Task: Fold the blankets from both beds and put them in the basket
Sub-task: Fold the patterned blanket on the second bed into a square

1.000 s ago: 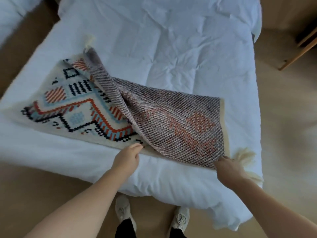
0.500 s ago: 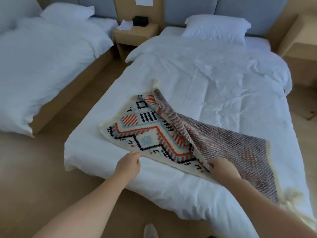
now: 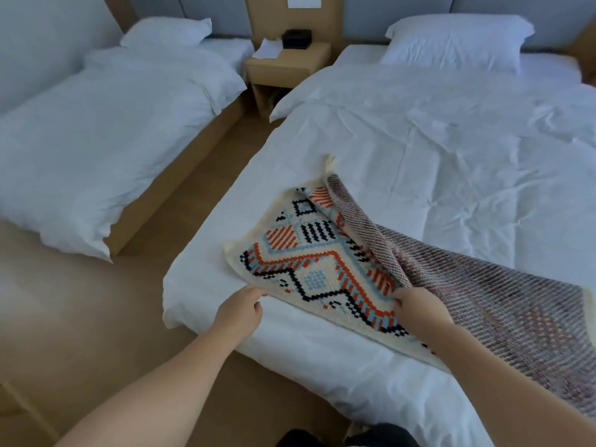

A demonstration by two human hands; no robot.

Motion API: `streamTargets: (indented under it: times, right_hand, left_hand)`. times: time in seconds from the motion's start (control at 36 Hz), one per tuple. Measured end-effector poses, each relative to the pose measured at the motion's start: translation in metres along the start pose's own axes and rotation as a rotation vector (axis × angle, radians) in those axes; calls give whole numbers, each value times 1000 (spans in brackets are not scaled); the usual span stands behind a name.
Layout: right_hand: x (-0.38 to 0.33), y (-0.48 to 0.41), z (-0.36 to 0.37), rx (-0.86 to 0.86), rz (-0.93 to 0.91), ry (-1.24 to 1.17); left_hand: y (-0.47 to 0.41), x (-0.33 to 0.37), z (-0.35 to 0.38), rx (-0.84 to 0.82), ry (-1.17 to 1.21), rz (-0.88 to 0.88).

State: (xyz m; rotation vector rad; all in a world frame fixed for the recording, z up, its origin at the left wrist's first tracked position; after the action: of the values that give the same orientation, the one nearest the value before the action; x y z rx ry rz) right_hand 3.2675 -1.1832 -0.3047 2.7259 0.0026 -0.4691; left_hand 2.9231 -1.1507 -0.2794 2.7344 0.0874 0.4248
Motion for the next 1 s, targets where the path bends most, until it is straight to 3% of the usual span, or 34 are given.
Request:
streamTargets:
  times: [0.39, 0.56, 0.69, 0.86, 1.0]
  right_hand:
    - [-48, -121, -19, -45, 65, 51]
    - [-112, -189, 28, -181, 76, 89]
    - [-163, -244, 85, -215, 133, 54]
    - [-183, -289, 113, -251, 199, 85]
    - [-180, -306, 119, -292, 245, 111]
  left_hand:
    - [-121, -59, -45, -55, -3, -54]
    - [-214, -102, -31, -170, 84, -80]
    - [-282, -151, 1, -340, 297, -276]
    - [-304, -174, 34, -651, 276, -110]
    - [-308, -178, 39, -643, 109, 109]
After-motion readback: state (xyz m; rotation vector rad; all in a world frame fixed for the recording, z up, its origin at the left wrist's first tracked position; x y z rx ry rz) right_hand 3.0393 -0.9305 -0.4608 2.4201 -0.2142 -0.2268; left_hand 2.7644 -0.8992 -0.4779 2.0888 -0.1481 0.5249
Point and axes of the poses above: each hand's wrist, its own y-axis away from the middle knuckle, its own z-axis out of the palm, x = y × z, the point moved 7 cm from there along -y, towards the middle knuckle, and after that the axes turned 8 degrees about -z, right-handed, at the moved point
